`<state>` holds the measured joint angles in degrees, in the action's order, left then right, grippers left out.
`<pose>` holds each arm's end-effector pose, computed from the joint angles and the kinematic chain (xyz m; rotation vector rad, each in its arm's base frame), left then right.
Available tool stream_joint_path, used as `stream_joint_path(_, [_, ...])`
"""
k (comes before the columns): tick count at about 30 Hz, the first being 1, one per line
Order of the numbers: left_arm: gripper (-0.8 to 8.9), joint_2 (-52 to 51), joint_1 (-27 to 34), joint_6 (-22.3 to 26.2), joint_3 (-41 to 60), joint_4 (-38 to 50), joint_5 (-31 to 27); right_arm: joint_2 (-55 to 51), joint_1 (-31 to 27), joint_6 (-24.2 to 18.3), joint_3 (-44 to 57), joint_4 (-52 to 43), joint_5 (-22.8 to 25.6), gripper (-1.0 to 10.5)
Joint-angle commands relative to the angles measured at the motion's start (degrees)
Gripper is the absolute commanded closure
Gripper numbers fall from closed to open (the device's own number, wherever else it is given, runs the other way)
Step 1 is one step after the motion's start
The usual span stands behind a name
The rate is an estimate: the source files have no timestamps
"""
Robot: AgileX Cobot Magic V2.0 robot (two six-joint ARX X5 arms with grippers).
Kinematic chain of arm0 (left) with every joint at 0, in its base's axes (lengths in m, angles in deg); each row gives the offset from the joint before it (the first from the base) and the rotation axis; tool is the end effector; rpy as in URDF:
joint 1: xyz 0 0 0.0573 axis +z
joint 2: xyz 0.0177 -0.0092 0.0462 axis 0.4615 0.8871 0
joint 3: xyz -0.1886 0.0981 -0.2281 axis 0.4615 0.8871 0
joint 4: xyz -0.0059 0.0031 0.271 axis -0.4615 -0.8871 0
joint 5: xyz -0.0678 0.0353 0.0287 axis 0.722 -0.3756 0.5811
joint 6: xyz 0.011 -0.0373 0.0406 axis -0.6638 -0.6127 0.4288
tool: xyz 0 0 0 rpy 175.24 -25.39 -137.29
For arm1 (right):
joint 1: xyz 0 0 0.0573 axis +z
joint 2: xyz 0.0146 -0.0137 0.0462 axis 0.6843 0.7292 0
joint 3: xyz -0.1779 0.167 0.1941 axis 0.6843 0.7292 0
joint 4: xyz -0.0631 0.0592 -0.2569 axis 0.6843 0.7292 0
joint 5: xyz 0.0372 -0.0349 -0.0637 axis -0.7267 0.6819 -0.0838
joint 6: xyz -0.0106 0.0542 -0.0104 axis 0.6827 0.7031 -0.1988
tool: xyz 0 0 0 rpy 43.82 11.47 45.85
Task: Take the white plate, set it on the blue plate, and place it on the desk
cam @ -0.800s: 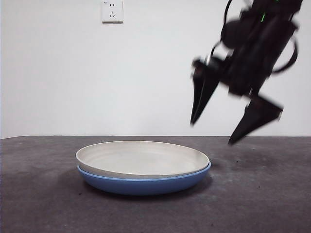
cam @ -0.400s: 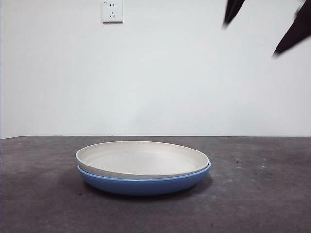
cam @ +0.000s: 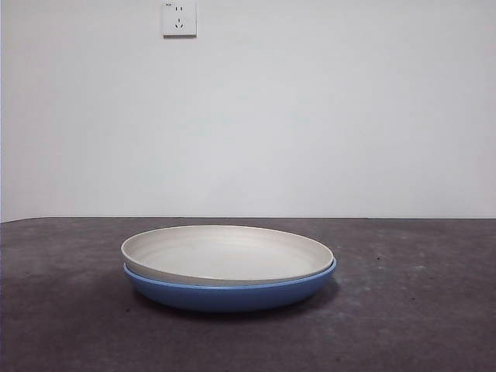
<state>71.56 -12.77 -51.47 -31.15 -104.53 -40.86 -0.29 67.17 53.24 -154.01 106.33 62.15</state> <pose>-0.0059 -0.0078 0.4107 -0.0288 0.4001 -0.9748 0.0360 0.0262 0.4302 0.1487 0.7293 0.6066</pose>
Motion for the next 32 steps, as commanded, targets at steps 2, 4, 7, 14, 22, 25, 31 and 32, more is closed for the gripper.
stream_joint_path(2, [2.15, 0.1, -0.3, 0.9, -1.3, 0.6, 0.3, -4.7, 0.3, -1.4, -1.1, 4.2, 0.1, 3.9])
stream_joint_path(4, [2.16, 0.1, -0.3, 0.9, -1.3, 0.6, 0.3, -6.8, 0.3, -2.3, -1.1, 6.4, 0.1, 3.9])
stream_joint_path(7, [2.16, 0.1, -0.3, 0.9, -1.3, 0.5, 0.3, -9.1, 0.3, -2.4, -1.0, 9.3, 0.1, 3.9])
stream_joint_path(14, [2.2, 0.1, -0.3, 1.1, -1.3, -0.3, 0.3, -11.0, 0.3, -2.2, -1.0, 10.6, -0.1, 3.9])
stream_joint_path(22, [5.1, 0.1, -0.3, 1.1, -1.3, -4.5, 0.3, -11.0, 0.3, -2.2, -1.0, 10.5, -0.1, 5.1])
stream_joint_path(25, [8.12, 0.1, -0.3, 1.0, -1.3, -5.7, 0.2, -11.0, 0.3, -2.2, -1.0, 10.5, -0.1, 9.7])
stream_joint_path(31, [7.94, 0.1, -0.3, 1.1, -1.3, -5.8, 0.3, -11.0, 0.3, -2.2, -1.0, 8.5, -0.1, 9.2])
stream_joint_path(32, [7.94, 0.1, -0.3, 1.1, -1.3, -5.7, 0.3, -11.0, 0.3, -2.2, -1.0, 8.5, -0.1, 9.2])
